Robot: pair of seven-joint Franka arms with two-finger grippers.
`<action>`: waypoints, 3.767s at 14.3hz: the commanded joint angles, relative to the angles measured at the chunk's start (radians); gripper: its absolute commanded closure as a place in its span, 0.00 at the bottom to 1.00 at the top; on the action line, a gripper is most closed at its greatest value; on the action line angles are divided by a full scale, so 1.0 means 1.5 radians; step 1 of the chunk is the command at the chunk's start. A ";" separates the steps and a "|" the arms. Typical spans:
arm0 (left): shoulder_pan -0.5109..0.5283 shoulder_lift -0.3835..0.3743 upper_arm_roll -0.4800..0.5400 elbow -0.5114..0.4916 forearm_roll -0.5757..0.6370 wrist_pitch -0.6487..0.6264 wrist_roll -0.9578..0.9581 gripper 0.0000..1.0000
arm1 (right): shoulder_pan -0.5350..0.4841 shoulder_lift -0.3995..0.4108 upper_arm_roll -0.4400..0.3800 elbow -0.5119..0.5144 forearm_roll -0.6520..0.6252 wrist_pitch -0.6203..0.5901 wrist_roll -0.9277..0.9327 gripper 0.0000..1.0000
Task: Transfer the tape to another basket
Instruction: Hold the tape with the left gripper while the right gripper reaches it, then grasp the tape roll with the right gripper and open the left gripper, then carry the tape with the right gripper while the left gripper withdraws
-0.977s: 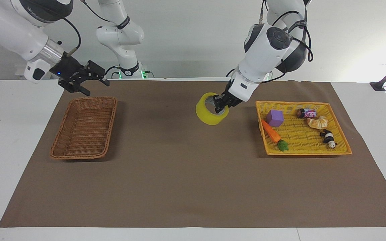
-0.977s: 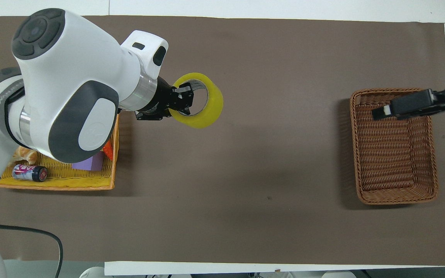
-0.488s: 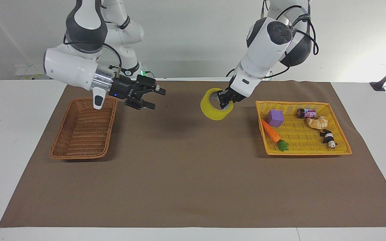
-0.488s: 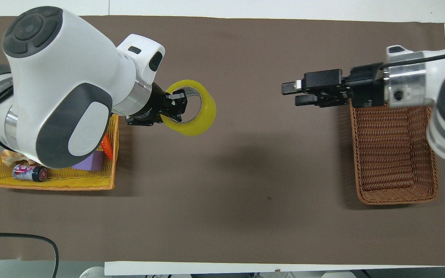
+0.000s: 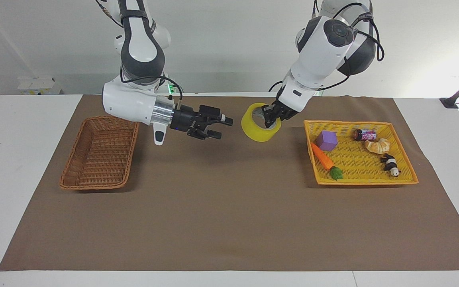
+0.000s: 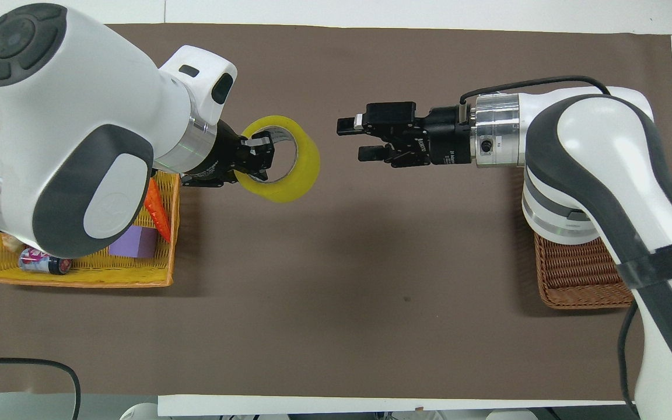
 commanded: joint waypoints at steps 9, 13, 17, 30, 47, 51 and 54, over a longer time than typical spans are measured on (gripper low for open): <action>-0.005 -0.012 -0.001 -0.009 0.010 -0.004 0.008 1.00 | 0.064 -0.005 -0.002 -0.001 0.008 0.064 0.007 0.00; -0.005 -0.012 -0.001 -0.010 0.010 -0.004 0.007 1.00 | 0.078 -0.005 -0.002 -0.003 0.003 0.076 0.006 0.07; -0.006 -0.013 -0.001 -0.010 0.010 -0.004 0.007 1.00 | 0.076 -0.005 -0.002 -0.002 0.003 0.071 0.010 0.59; 0.023 -0.070 0.008 0.012 0.071 -0.073 0.017 0.00 | 0.065 -0.006 -0.002 -0.002 0.007 0.057 0.009 1.00; 0.366 -0.171 0.015 -0.015 0.200 -0.195 0.494 0.00 | -0.526 -0.002 -0.004 -0.049 -0.381 -0.332 -0.324 1.00; 0.392 -0.173 0.015 -0.017 0.200 -0.205 0.494 0.00 | -0.578 0.070 -0.004 -0.050 -0.396 -0.328 -0.441 1.00; 0.394 -0.182 0.015 -0.017 0.200 -0.221 0.493 0.00 | -0.581 0.071 -0.004 -0.050 -0.420 -0.322 -0.452 1.00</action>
